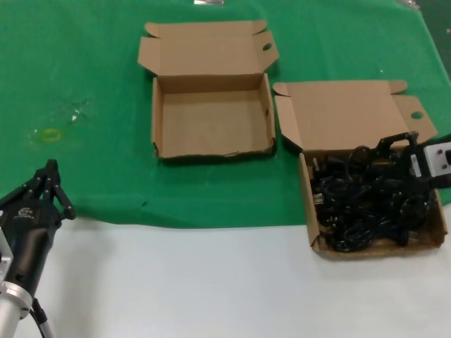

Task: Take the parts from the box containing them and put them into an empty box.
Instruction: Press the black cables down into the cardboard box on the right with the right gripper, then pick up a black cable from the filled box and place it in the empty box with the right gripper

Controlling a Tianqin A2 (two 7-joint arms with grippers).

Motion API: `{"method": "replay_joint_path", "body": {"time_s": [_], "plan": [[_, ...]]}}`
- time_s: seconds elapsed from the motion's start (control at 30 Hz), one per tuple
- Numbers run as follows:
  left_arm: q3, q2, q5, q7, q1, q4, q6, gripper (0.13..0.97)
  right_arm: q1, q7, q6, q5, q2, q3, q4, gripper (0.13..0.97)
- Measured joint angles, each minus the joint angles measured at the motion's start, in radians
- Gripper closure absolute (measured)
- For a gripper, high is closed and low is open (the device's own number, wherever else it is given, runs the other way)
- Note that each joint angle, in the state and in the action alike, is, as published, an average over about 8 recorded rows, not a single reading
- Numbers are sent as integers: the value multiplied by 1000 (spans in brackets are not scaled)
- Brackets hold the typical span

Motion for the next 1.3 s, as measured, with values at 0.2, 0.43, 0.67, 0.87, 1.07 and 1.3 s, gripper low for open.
{"method": "replay_joint_path", "body": {"time_s": [0.2,0.43,0.67,0.87,1.07,1.3], "plan": [[0,0,0,0,0,0,0,953,2,-5,-3,-9,-10,4,-12,513],[0,0,0,0,0,0,0,953,1,-9,-4,-17,-16,9,-20,693],[0,0,0,0,0,0,0,953,-9,-11,-4,-20,-16,14,-22,802],[0,0,0,0,0,0,0,953,-13,-2,-9,-22,-13,19,-10,852],[0,0,0,0,0,0,0,953,-2,41,-35,-23,2,27,31,871],[0,0,0,0,0,0,0,953,32,138,-109,-17,33,38,101,882]]}}
